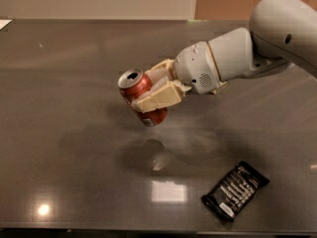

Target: Place coke can upright

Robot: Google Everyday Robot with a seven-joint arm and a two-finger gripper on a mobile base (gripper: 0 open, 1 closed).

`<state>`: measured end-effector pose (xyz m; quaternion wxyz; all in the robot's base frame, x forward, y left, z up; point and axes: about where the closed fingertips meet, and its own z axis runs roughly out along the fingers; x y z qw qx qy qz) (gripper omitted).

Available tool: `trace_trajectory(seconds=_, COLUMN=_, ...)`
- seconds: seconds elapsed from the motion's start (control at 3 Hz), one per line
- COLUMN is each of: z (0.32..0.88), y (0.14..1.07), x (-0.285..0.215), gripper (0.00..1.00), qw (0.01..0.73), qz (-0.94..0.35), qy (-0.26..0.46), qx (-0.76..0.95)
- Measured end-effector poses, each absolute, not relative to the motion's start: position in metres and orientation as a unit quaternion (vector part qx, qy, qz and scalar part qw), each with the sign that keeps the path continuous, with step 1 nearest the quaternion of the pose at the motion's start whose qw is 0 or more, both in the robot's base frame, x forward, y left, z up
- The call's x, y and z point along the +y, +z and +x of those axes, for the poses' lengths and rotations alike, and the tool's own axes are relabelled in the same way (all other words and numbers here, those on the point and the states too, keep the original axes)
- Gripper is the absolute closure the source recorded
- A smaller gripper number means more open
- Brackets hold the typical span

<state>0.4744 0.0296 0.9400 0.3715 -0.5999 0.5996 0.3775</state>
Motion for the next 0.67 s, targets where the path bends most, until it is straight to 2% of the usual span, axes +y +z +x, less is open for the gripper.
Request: trace_trajectory(seconds=0.67, z=0.479, y=0.919, x=0.019, gripper=1.0, qw=0.42, qz=-0.552, qy=0.431, qx=0.577)
